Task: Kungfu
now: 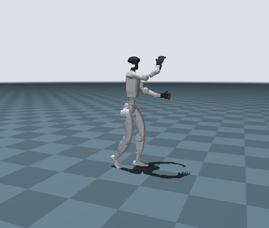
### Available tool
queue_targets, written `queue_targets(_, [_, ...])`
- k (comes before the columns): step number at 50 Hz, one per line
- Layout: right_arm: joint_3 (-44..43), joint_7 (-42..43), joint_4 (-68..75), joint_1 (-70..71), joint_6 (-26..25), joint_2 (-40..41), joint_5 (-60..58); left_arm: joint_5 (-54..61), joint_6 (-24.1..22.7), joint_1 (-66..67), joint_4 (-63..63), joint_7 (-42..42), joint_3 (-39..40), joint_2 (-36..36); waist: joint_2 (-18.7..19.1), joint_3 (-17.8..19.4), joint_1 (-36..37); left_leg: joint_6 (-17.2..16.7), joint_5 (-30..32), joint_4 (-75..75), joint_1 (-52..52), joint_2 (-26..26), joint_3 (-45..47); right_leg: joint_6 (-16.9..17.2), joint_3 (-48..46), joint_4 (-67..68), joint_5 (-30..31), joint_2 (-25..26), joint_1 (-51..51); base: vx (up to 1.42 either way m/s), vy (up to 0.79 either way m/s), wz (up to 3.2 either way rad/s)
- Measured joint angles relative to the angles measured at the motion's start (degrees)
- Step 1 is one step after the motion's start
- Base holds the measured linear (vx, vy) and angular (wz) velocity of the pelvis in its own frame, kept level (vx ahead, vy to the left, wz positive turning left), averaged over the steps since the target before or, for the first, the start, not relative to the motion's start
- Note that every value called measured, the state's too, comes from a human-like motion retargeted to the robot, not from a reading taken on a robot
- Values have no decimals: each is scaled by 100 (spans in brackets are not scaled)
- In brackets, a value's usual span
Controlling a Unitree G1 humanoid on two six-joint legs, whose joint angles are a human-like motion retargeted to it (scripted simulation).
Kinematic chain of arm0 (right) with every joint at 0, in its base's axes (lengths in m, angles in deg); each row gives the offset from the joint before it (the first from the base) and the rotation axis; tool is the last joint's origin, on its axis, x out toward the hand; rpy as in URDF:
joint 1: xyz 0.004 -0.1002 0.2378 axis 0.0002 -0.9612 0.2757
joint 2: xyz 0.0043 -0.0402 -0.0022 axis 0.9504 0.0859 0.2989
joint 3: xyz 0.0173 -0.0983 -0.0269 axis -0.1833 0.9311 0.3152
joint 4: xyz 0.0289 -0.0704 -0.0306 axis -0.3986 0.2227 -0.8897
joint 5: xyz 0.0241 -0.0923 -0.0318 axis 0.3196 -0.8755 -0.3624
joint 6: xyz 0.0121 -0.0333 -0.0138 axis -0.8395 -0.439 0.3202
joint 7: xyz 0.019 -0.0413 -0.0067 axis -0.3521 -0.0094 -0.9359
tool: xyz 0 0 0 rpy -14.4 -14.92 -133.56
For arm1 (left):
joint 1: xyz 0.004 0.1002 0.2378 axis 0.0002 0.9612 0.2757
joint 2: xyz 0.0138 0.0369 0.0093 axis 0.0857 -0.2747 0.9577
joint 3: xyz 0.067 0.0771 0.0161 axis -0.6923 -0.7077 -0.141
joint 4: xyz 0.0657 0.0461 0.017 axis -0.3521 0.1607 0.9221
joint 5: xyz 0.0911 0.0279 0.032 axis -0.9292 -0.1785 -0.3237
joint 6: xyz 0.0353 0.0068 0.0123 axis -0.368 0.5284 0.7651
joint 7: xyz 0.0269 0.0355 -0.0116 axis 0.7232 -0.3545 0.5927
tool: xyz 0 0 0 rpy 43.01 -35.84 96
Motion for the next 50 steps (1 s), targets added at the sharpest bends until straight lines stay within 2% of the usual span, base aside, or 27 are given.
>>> queue_targets(3, [392,-390,-1083,-115,-66,523,937,225,-1111,-1101,427,334,126,-688,144,-92,-536,289,62,-538,643,-475,-166,0,411,-305,-693,-72,-500,57,39,102])
queue_targets(5, [644,-874,-1717,-118,-187,806,1667,476,-1792,-1764,427,715,113,-1083,208,-67,-876,558,144,-971,1154,-912,-265,0,661,-645,-992,-380,-786,57,45,102])
queue_targets(7, [811,-1096,-2173,-84,-274,1003,2028,818,-2152,-2301,106,927,96,-1420,238,-10,-1099,718,146,-1224,1565,-1194,-364,-264,802,-1060,-1140,-561,-1086,45,24,74])
queue_targets(11, [1027,-1351,-3027,-74,-247,1123,2311,1431,-2475,-3165,-818,1155,-264,-1634,292,108,-1350,855,-4,-1398,2162,-1482,-539,-822,939,-2133,-713,-657,-1599,52,4,49])
queue_targets(13, [1103,-1460,-3328,-95,-213,1083,2328,1522,-2586,-3442,-1275,1198,-406,-1677,320,179,-1480,909,-83,-1431,2471,-1594,-680,-843,845,-2652,-335,-751,-1752,62,-4,67])
queue_targets(15, [1147,-1544,-3531,-127,-218,1010,2333,1469,-2738,-3611,-1670,1232,-490,-1699,355,230,-1614,939,-155,-1447,2764,-1642,-768,-685,678,-3102,-120,-835,-1863,72,-11,73])
queue_targets(18, [1118,-1622,-3705,-169,-274,873,2481,1179,-3068,-3753,-2036,1684,-593,-1726,491,214,-1753,903,-206,-1411,3035,-1554,-827,-989,648,-3513,-200,-778,-2076,63,-13,56])
queue_targets(21, [1017,-1611,-3621,-232,-293,861,2531,1050,-3299,-3785,-2198,2086,-617,-1814,593,184,-1848,725,-107,-1347,3283,-1472,-829,-1222,235,-3473,-451,-842,-2137,70,-21,42])
queue_targets(23, [950,-1566,-3472,-296,-286,946,2530,1032,-3257,-3713,-2207,2178,-616,-1885,645,143,-1946,552,89,-1275,3433,-1442,-833,-1231,-2,-3285,-716,-916,-2088,78,-27,52])
queue_targets(25, [901,-1526,-3315,-382,-281,1042,2562,1021,-3166,-3550,-2071,2153,-595,-1913,746,62,-2061,298,441,-1195,3594,-1336,-827,-1447,-97,-3040,-835,-926,-1927,93,-35,58])
queue_targets(27, [825,-1523,-3222,-499,-304,1087,2570,988,-3076,-3271,-1818,2074,-560,-1853,797,-121,-2198,-91,1069,-1052,3713,-1250,-683,-1456,-414,-3004,-236,-964,-1715,91,-32,49])
queue_targets(28, [779,-1553,-3180,-602,-307,1164,2512,952,-3040,-3100,-1709,1991,-530,-1799,823,-245,-2235,-292,1429,-963,3714,-1208,-571,-1563,-299,-3058,83,-913,-1693,97,-36,1])
queue_targets(30, [617,-1688,-3087,-1023,-312,1398,2271,673,-2980,-2543,-1380,1744,-412,-1669,857,-635,-2113,-1034,2595,-589,3560,-1116,23,-2065,448,-2926,192,-636,-1829,107,-34,-48])
queue_targets(32, [464,-1840,-3091,-1579,-341,1548,2034,-52,-3067,-1970,-857,1638,-182,-1493,688,-713,-2212,-1515,3614,406,3110,-1189,959,-1992,876,-2460,-167,-928,-1924,69,8,-28])
queue_targets(33, [454,-1831,-3084,-1846,-375,1607,1924,-496,-3116,-1710,-553,1687,-101,-1317,635,-551,-2283,-1515,3855,1334,2789,-1051,1412,-1936,960,-2219,-359,-1028,-1840,54,12,-41])
queue_targets(35, [510,-1640,-2931,-2410,-501,1694,1705,-1339,-3046,-1138,51,1741,0,-902,714,-144,-2363,-1515,3935,3311,2099,-658,1305,-2036,766,-1872,-799,-761,-1368,53,-18,-47])
queue_targets(36, [524,-1576,-2791,-2798,-586,1704,1569,-1789,-2909,-767,354,1687,152,-790,450,-189,-2463,-1511,3872,3371,1758,-1080,972,-2089,847,-2059,-809,-933,-1112,61,-57,-9])
queue_targets(37, [487,-1545,-2634,-3250,-671,1705,1431,-2281,-2779,-364,653,1646,296,-702,236,-243,-2483,-1411,3666,3561,1383,-1278,845,-2117,898,-2202,-826,-1045,-886,75,-66,-12])
queue_targets(40, [-150,-1917,-2027,-5038,-919,1580,997,-3960,-2354,1058,1421,1726,689,-573,-25,-480,-1979,-537,2491,4700,-16,-338,1748,-2063,868,-2381,-902,-990,-511,88,-40,-88])
queue_targets(42, [-778,-2334,-1473,-6172,-941,1381,529,-4980,-2051,1941,1740,1920,1066,-502,-45,-448,-1679,-183,2192,4777,-869,117,2022,-2104,850,-2516,-939,-837,-297,53,-12,-94])
queue_targets(44, [-1362,-2478,-901,-7153,-892,1148,15,-5584,-1656,2837,1805,2158,1219,-355,9,-213,-1365,-62,2251,4234,-1550,439,2100,-2199,896,-2681,-952,-583,25,46,-3,-116])
queue_targets(45, [-1613,-2454,-618,-7589,-901,1046,-231,-5742,-1381,3285,1796,2277,1240,-272,25,-66,-1187,-61,2384,3766,-1838,572,2130,-2237,980,-2749,-964,-464,193,53,-1,-155])
queue_targets(48, [-2186,-2400,152,-8657,-1526,1055,-988,-6037,-597,4549,1741,2291,1466,-296,-74,384,-595,-848,3368,995,-2095,807,1890,-2323,1564,-2743,-1068,-248,638,40,0,-187])
queue_targets(50, [-2412,-2721,444,-9238,-2057,1079,-1465,-5920,-252,5339,1557,1999,1486,-329,-167,709,-322,-1069,3690,-814,-2000,1039,1760,-2379,1841,-2643,-1128,-171,939,40,1,-153])
